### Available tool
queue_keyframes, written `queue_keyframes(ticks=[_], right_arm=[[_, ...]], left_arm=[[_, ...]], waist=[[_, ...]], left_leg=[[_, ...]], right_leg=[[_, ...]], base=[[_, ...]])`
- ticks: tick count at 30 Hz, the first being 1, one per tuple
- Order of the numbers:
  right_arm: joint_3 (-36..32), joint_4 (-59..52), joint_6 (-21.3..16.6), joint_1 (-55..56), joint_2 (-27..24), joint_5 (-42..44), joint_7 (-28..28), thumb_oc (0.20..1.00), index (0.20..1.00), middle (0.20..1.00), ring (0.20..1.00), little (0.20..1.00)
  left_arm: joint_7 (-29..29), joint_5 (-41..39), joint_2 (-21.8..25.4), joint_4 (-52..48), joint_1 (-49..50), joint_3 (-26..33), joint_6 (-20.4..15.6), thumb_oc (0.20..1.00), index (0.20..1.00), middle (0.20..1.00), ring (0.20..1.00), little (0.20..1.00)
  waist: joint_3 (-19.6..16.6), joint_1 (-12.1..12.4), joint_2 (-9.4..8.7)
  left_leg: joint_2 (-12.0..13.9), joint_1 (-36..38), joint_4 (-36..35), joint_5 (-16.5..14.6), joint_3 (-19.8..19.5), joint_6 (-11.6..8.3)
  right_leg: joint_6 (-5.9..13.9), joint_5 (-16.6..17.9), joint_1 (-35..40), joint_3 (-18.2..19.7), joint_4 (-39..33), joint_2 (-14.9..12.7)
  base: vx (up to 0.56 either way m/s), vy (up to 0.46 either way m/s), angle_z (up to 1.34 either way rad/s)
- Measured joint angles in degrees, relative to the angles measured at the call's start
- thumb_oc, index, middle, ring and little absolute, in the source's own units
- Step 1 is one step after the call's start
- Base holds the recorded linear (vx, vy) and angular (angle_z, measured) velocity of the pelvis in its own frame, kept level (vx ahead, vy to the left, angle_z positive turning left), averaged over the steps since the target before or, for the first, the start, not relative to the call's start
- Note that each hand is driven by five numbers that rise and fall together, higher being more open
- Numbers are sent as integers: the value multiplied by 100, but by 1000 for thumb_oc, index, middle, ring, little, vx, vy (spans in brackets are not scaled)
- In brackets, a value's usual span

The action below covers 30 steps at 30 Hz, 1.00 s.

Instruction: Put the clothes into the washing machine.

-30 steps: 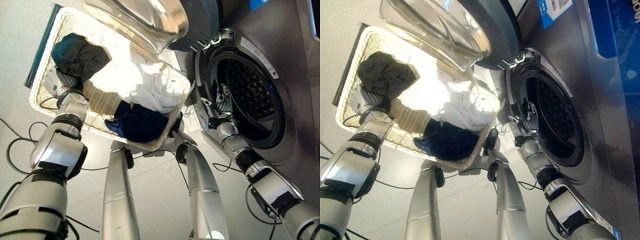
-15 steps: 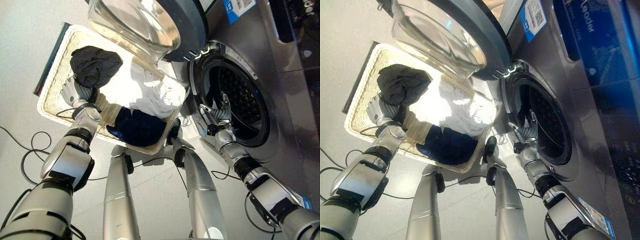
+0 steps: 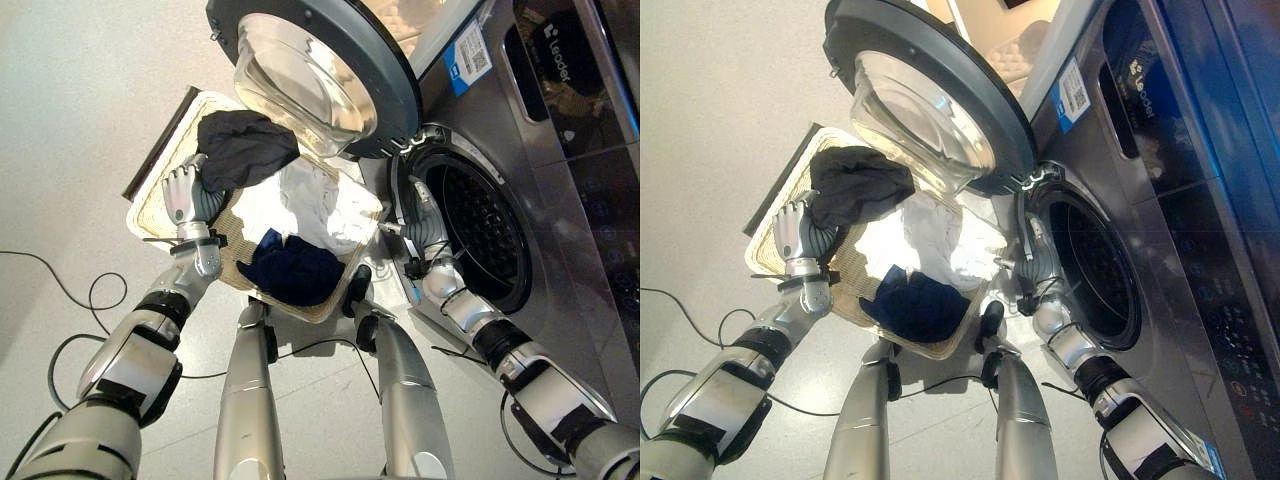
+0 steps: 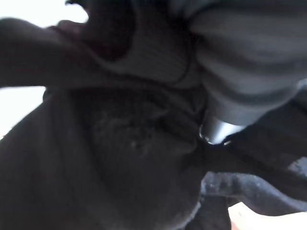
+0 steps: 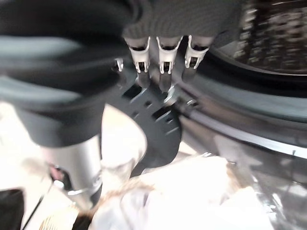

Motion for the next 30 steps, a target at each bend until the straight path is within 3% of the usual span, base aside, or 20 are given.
queue_keyframes(ticks=[1,3,5,9,17,23,30], right_arm=[[378,-238,79,-143,-319,-844,134,1000,1000,1000,1000,1000],[455,-278,134,-337,-379,-1154,158,1000,1000,1000,1000,1000],[948,-327,401,-725,-674,-2115,154,1000,1000,1000,1000,1000],[952,-114,714,-1155,-686,-2752,-70,1000,1000,1000,1000,1000],[1204,345,784,-1973,-525,-2878,111,1000,1000,1000,1000,1000],[1394,529,746,-2191,-303,-2607,753,1000,1000,1000,1000,1000],[1443,908,737,-2203,12,-2145,1451,1000,1000,1000,1000,1000]], left_arm=[[23,380,5,-65,61,-34,-138,200,200,200,200,200],[78,544,48,-94,62,-42,-221,200,200,200,200,200],[89,997,206,-144,0,-298,-299,200,200,200,200,200],[120,1517,292,-291,-127,-692,-639,200,200,200,200,200],[174,2206,325,-484,-570,-1381,-1108,200,200,200,200,200],[169,2366,315,-688,-754,-1596,-1295,200,200,200,200,200],[147,2366,222,-687,-807,-1816,-1349,200,200,200,200,200]], waist=[[2,106,31],[2,199,32],[6,206,45],[6,307,46],[1,334,112],[0,451,243],[-2,449,270]], left_leg=[[-56,160,-121,46,-69,11],[-93,226,-155,52,-80,20],[-110,240,-181,74,-108,40],[-121,247,-178,80,-134,43],[-188,261,-197,111,-217,66],[-207,271,-210,128,-230,68],[-279,270,-238,151,-242,90]], right_leg=[[11,-9,185,-78,-44,-38],[45,-31,261,-97,-55,-56],[47,-13,308,-134,-101,-66],[43,-10,334,-155,-110,-77],[62,-15,392,-218,-107,-140],[67,-20,392,-220,-82,-157],[96,-48,362,-221,-21,-230]], base=[[5,-54,18],[11,-69,15],[9,-36,8],[1,-5,1],[-6,-13,5],[0,0,0],[1,1,3]])
